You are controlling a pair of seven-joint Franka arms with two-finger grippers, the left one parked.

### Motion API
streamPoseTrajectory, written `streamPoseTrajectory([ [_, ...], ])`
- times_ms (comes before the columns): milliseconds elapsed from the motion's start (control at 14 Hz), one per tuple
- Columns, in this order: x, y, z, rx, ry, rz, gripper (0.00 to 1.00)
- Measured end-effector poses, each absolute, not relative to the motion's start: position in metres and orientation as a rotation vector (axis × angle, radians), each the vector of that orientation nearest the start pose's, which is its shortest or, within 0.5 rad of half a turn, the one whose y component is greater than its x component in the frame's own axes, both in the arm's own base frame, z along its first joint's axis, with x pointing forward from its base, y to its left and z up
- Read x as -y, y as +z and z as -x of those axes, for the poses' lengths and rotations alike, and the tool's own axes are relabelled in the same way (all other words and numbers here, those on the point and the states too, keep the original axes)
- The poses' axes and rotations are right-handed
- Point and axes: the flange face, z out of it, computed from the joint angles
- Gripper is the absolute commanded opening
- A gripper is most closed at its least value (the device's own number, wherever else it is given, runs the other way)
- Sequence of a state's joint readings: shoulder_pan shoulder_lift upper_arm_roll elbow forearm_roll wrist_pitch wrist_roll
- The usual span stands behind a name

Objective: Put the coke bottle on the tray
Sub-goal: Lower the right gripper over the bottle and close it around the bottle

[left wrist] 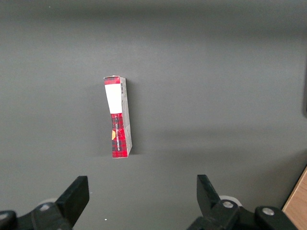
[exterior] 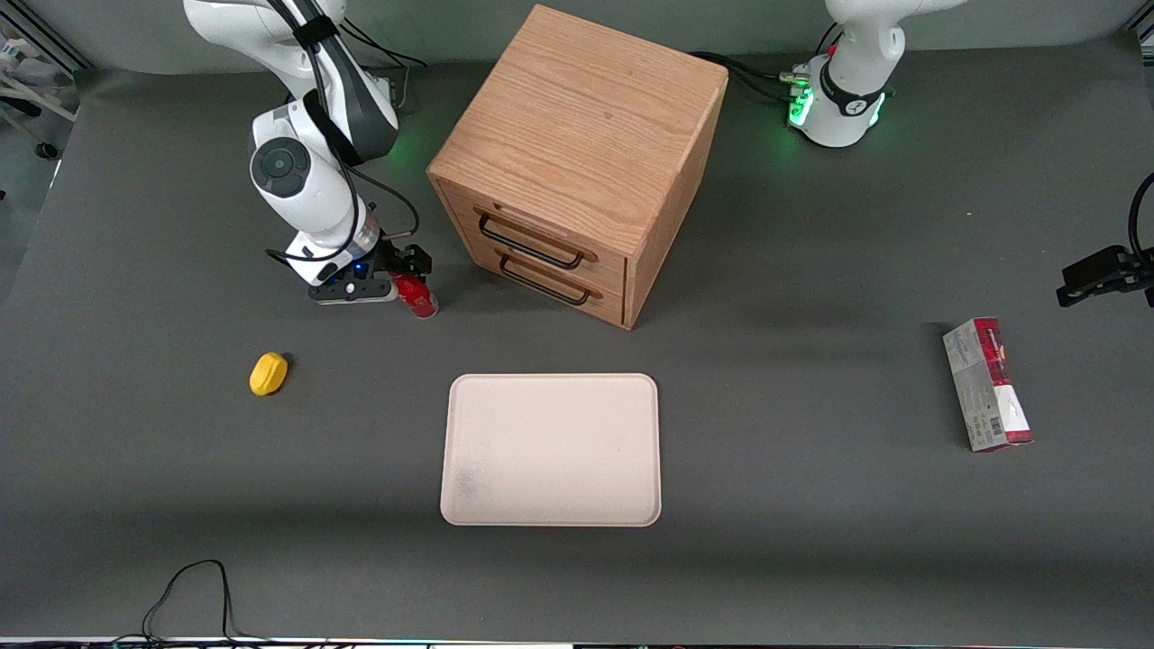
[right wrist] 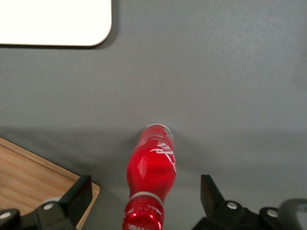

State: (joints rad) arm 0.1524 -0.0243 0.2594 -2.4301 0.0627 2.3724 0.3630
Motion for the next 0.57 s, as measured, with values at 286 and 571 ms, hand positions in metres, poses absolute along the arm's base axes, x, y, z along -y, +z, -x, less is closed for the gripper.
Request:
streamPoseTrajectory([
  [286, -0.1904, 0.3084, -0.4349, 0.004, 0.081, 3.123, 0.35],
  [571, -0.1915, 0.3072, -0.4329, 0.008, 0.085, 3.124, 0.00],
])
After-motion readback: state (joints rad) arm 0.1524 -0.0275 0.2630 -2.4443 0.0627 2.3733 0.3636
